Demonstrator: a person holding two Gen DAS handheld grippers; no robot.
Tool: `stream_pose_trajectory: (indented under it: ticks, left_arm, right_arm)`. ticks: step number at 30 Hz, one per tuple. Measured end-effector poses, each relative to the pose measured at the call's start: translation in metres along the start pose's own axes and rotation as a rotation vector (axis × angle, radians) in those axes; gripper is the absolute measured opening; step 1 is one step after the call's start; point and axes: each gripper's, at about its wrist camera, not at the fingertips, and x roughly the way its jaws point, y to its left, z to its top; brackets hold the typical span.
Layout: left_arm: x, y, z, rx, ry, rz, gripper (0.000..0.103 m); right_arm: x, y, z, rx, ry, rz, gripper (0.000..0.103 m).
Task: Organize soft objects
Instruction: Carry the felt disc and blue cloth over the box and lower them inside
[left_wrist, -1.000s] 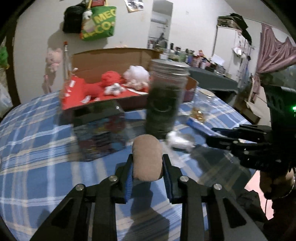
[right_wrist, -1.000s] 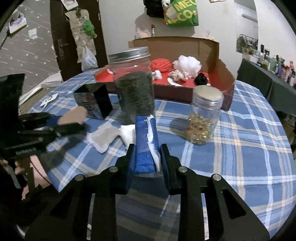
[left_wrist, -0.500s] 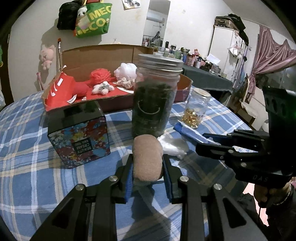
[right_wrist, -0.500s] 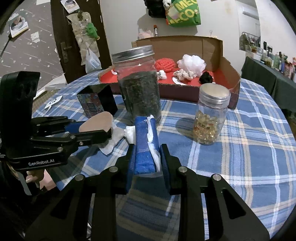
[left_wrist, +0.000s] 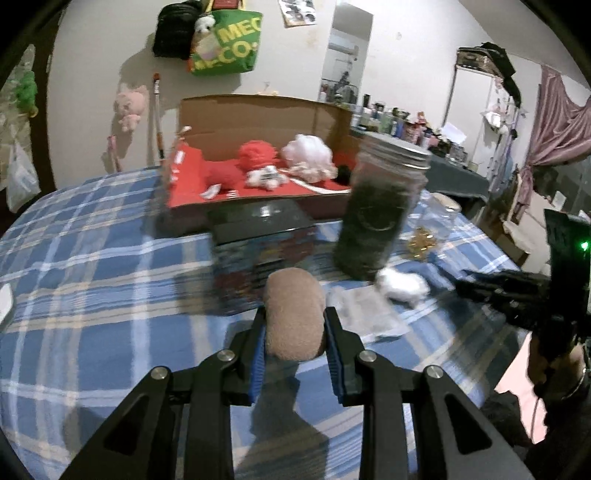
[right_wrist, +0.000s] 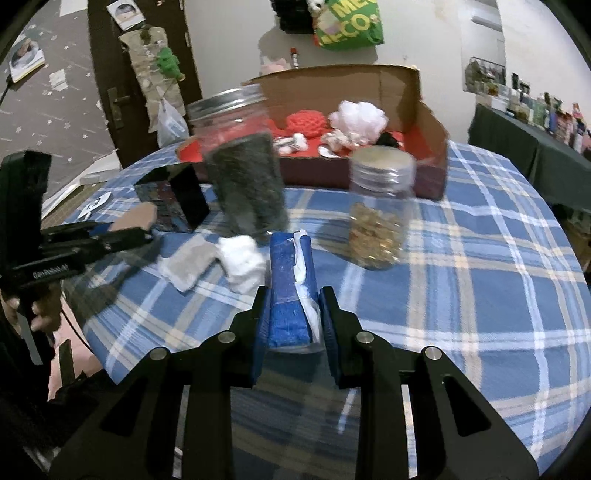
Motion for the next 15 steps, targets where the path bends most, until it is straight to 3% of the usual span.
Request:
stream_pose_trajectory:
  ticks: [8,15]
  left_arm:
    - [-0.012,0.032,-0.004,0.003,-0.004,0.072,0.030]
    - [-0.007,0.047,0.004,0.054,-0.009,0.069,0.030]
  right_arm:
    - [-0.013,-0.030,-0.007,0.040,-0.004,-0.043,0.025]
    - [-0.018,-0.057,-0.009,0.079,-0.003,-0.057,0.025]
